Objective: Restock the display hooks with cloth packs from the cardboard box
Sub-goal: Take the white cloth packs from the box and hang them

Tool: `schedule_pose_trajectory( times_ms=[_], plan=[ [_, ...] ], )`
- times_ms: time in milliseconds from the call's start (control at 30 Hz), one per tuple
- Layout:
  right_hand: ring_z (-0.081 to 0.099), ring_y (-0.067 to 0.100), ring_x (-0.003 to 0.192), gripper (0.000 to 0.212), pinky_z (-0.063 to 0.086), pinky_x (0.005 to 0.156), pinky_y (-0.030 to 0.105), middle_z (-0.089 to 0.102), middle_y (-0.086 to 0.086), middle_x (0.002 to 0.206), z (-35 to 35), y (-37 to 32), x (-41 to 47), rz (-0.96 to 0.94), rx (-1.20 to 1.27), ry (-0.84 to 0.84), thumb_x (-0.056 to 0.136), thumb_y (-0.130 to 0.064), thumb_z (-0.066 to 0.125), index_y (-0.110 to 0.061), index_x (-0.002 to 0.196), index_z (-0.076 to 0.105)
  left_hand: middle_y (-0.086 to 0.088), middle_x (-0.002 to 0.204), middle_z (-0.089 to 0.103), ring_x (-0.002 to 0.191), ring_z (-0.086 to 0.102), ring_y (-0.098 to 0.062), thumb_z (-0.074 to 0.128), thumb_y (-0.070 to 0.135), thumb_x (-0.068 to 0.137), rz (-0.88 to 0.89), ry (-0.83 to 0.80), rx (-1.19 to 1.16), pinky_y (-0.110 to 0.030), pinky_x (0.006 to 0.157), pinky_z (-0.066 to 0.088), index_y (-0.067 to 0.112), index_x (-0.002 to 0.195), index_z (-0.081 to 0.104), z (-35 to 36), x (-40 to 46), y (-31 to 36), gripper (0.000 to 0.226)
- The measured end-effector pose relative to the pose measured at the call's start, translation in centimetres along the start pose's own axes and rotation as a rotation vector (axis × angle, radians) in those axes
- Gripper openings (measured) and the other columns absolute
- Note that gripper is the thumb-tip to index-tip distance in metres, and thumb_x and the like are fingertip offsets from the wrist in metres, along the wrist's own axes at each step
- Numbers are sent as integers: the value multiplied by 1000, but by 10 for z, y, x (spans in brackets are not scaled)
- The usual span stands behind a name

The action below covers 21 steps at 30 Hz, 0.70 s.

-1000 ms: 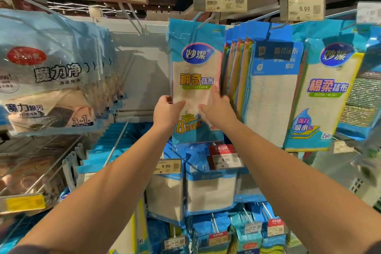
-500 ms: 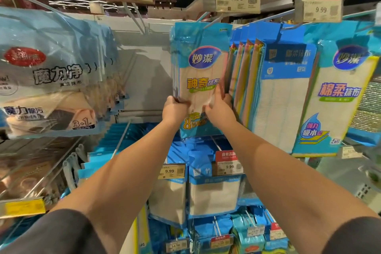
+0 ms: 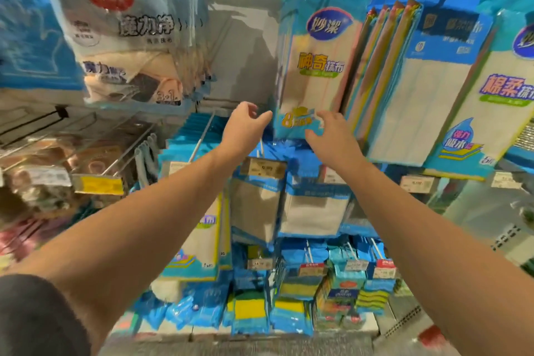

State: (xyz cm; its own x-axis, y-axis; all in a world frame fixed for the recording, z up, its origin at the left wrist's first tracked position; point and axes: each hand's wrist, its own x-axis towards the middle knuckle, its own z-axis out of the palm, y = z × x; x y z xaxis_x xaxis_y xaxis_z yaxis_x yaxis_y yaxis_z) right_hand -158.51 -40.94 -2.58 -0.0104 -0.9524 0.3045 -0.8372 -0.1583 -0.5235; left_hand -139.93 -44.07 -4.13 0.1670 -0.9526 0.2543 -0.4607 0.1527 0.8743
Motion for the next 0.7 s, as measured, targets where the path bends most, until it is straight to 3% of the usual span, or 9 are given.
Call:
schedule_pose_trajectory(
  times_ms=[67,167,300,367,467,567,633,700],
  plan=[
    [48,24,127,47,32,105,29,51,12,137,13,-17,-33,-39,15,-23,96,-24,57,-8,140,48,0,103,63,93,59,-19,63,33,95,34,24,-11,-28,76,40,12,115,62,-27,-34,-17,29],
    [58,26,112,36,41,99,36,62,11,119,56,-47,-90,-30,61,-122,94,-21,61,-6,126,60,2,98,64,86,57,-15,65,26,95,22,-44,-18,-30,80,44,22,101,62,-80,-97,-64,8],
    [56,26,92,17,45,84,35,61,6,96,143,-100,-181,-66,4,-378,93,-24,58,-16,106,66,0,90,66,72,57,-15,64,29,95,-187,-133,153,-22,63,44,22,100,65,-176,-192,-162,9],
    [59,30,102,27,45,88,36,65,13,108,195,-132,-231,-69,1,-509,94,-21,59,-6,116,65,-2,96,67,79,58,-18,64,32,96,-306,-140,260,-26,66,40,19,107,66,-231,-246,-213,18],
    [57,26,97,31,39,80,33,60,13,101,264,-184,-303,-126,-47,-717,95,-23,59,-2,116,63,-3,101,67,86,59,-18,62,31,96,-470,-166,368,-28,70,37,15,112,66,-316,-332,-275,23],
    [57,27,112,36,39,86,30,62,15,124,322,-246,-363,-190,-70,-894,97,-26,58,-4,125,62,-6,104,70,97,65,-25,63,30,95,-611,-168,444,-35,81,47,11,107,67,-400,-413,-323,23],
    [56,26,110,35,38,84,29,60,16,128,356,-288,-398,-249,-79,-977,97,-29,57,-8,125,62,-3,103,71,96,67,-25,63,34,95,-690,-145,479,-38,85,52,15,104,66,-452,-461,-346,22],
    [54,26,121,42,39,95,28,56,15,137,387,-328,-429,-305,-91,-1046,97,-32,57,-9,133,57,0,103,71,94,67,-23,59,39,95,-763,-116,521,-41,85,55,20,104,65,-499,-503,-363,21]
  ],
)
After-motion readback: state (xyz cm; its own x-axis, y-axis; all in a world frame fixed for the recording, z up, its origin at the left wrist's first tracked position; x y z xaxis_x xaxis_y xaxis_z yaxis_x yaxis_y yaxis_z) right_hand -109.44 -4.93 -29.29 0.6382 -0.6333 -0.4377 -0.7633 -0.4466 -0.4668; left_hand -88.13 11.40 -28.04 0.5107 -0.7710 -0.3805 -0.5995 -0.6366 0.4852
